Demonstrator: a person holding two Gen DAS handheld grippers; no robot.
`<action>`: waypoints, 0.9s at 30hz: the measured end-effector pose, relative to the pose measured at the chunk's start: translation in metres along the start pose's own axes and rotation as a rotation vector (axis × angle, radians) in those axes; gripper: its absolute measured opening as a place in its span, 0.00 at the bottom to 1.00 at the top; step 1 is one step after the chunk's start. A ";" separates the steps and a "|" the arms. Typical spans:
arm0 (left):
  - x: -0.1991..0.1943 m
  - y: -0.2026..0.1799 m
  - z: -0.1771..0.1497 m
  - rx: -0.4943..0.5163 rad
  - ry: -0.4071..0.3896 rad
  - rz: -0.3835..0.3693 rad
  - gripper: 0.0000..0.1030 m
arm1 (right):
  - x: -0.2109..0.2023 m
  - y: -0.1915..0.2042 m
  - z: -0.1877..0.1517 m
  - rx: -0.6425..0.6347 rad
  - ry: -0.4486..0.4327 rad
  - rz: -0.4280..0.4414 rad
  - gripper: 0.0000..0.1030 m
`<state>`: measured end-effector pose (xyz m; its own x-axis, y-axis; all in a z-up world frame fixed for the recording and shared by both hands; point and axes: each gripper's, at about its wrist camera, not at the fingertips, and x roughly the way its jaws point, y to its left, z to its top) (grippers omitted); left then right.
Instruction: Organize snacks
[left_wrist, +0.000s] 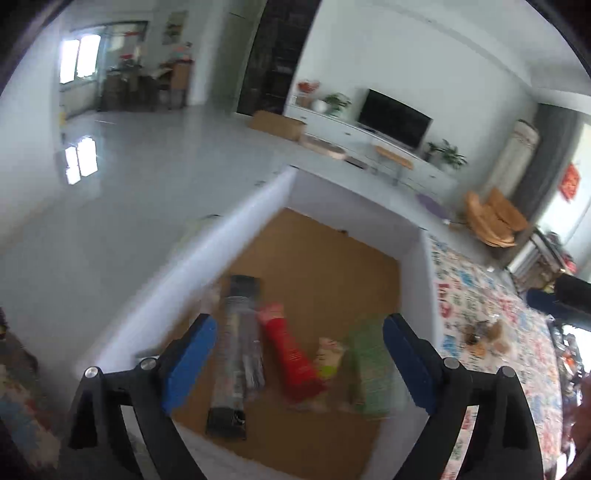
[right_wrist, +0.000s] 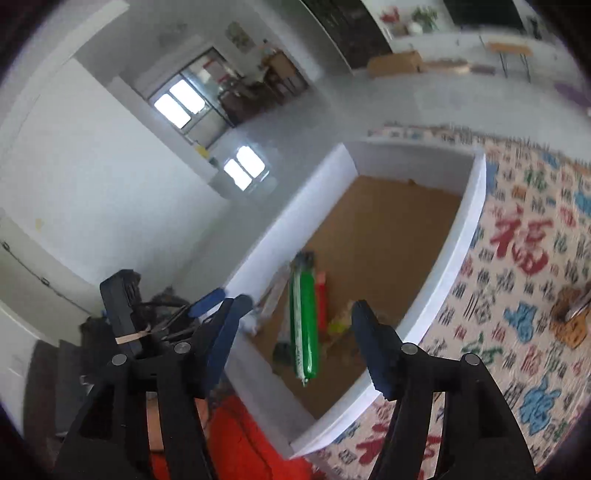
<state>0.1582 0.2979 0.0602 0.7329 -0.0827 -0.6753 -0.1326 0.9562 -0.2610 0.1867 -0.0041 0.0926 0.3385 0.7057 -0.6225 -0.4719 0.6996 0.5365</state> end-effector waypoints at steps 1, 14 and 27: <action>-0.002 0.003 -0.003 -0.001 -0.007 0.000 0.89 | -0.007 0.002 -0.004 -0.021 -0.022 -0.019 0.64; 0.008 -0.201 -0.083 0.251 0.103 -0.384 1.00 | -0.096 -0.246 -0.186 0.062 -0.094 -0.858 0.72; 0.158 -0.339 -0.204 0.588 0.228 -0.206 0.99 | -0.161 -0.316 -0.241 0.293 -0.183 -0.969 0.72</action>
<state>0.1822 -0.0965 -0.0989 0.5363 -0.2759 -0.7976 0.4291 0.9029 -0.0238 0.0850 -0.3656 -0.1141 0.5986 -0.1873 -0.7788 0.2787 0.9602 -0.0168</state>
